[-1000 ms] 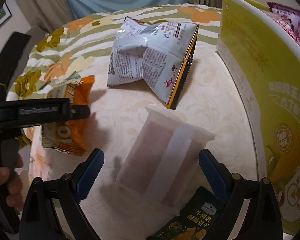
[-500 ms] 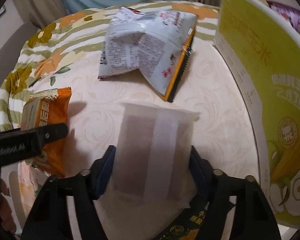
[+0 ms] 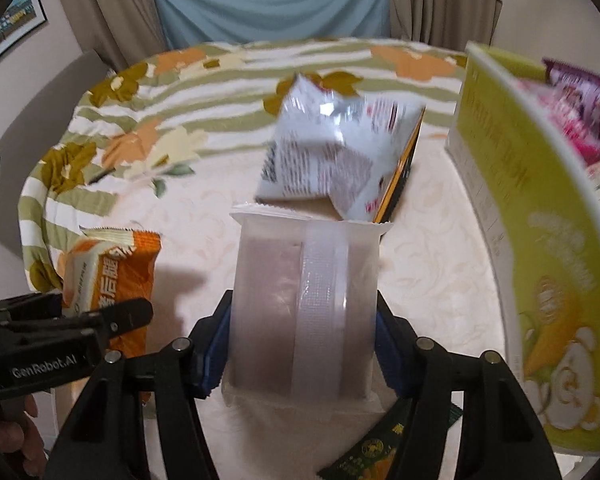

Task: Organize snacks
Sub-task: 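Carry both items into the cardboard box and open both grippers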

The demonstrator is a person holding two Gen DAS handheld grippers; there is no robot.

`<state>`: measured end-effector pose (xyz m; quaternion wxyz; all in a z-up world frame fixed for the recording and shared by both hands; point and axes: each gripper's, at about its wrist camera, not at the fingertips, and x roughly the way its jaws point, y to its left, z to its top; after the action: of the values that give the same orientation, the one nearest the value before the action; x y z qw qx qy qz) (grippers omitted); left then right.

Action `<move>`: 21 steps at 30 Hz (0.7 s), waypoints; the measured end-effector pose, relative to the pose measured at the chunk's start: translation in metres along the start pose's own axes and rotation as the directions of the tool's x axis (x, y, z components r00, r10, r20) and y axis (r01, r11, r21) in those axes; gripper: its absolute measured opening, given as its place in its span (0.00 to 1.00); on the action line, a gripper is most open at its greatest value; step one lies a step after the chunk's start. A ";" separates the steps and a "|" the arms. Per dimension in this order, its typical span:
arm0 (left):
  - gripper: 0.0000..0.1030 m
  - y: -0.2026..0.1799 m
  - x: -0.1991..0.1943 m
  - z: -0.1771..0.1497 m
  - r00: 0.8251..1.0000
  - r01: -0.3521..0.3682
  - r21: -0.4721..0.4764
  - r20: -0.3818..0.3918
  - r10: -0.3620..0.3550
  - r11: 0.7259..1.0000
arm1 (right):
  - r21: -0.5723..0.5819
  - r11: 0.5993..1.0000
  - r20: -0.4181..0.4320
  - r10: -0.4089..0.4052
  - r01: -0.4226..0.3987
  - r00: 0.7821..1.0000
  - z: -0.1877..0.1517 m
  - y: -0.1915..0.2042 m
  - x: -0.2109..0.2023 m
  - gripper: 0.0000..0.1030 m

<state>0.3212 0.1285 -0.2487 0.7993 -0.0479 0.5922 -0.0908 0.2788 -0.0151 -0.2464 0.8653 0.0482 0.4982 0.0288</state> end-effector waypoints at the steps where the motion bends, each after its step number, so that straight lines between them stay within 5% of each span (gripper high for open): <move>1: 0.61 -0.003 -0.008 0.000 1.000 0.007 0.007 0.013 -0.007 1.000 | 0.003 1.000 0.012 0.004 -0.004 1.000 0.000 -0.001 -0.008 0.56; 11: 0.61 -0.072 -0.087 0.017 0.977 0.135 0.139 0.144 -0.155 0.981 | 0.044 0.999 0.168 0.024 -0.032 0.986 0.016 -0.022 -0.109 0.56; 21: 0.61 -0.195 -0.120 0.013 0.946 0.194 0.215 0.217 -0.241 0.957 | 0.125 0.992 0.256 -0.028 -0.005 0.966 0.007 -0.121 -0.182 0.56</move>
<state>0.2823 -0.0384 -0.0963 0.8510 -0.0471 0.4705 -0.2285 0.1941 -0.1533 -0.1000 0.9180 0.1025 0.3829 -0.0138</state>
